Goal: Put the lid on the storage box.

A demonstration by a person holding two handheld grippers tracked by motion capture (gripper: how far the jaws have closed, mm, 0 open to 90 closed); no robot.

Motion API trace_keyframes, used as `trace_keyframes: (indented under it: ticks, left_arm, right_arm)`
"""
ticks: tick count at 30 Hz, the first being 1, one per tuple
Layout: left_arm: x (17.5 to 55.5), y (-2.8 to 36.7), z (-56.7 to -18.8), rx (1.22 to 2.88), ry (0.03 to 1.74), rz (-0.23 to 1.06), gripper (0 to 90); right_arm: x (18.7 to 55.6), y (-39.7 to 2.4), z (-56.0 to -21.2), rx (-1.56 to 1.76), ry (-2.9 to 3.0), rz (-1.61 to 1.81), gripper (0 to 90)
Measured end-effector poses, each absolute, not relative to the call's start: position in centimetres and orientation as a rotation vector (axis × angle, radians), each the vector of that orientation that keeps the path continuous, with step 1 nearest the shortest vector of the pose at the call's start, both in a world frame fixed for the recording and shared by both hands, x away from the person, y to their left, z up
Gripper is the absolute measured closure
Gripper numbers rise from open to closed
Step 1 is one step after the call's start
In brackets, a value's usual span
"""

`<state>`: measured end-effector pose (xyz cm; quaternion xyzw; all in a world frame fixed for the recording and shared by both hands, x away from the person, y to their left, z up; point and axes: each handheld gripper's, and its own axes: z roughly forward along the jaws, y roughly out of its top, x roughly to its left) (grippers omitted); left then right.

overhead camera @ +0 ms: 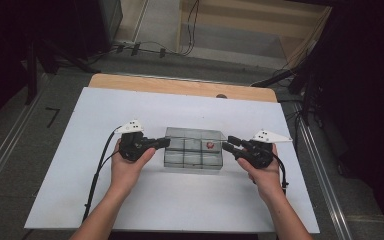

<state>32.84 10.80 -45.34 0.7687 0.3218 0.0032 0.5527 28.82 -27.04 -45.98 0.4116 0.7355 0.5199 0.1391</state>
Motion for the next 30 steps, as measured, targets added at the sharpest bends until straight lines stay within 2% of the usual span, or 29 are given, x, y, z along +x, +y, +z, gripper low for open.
trace_keyframes:
  ticks: [6, 13, 16, 23, 30]
  left_arm:
    - [32.5, 10.9, -45.9, 1.807, 0.758, -0.005, 89.1]
    - [32.0, 10.9, -46.3, 1.808, 0.751, -0.013, 89.1]
    - [31.8, 10.9, -46.5, 1.809, 0.752, -0.016, 89.1]
    - [31.1, 11.1, -47.1, 1.819, 0.762, -0.021, 89.1]
    - [30.8, 11.3, -47.5, 1.827, 0.762, -0.024, 89.1]
  right_arm:
    - [28.2, -27.1, -46.0, 1.175, 2.141, 1.483, 47.3]
    - [27.3, -27.7, -47.0, 1.207, 2.151, 1.464, 47.0]
    - [27.0, -27.8, -47.6, 1.24, 2.152, 1.462, 53.1]
    - [26.5, -27.0, -48.5, 1.249, 2.201, 1.472, 75.9]
    - [26.0, -26.4, -48.4, 1.222, 2.21, 1.45, 87.0]
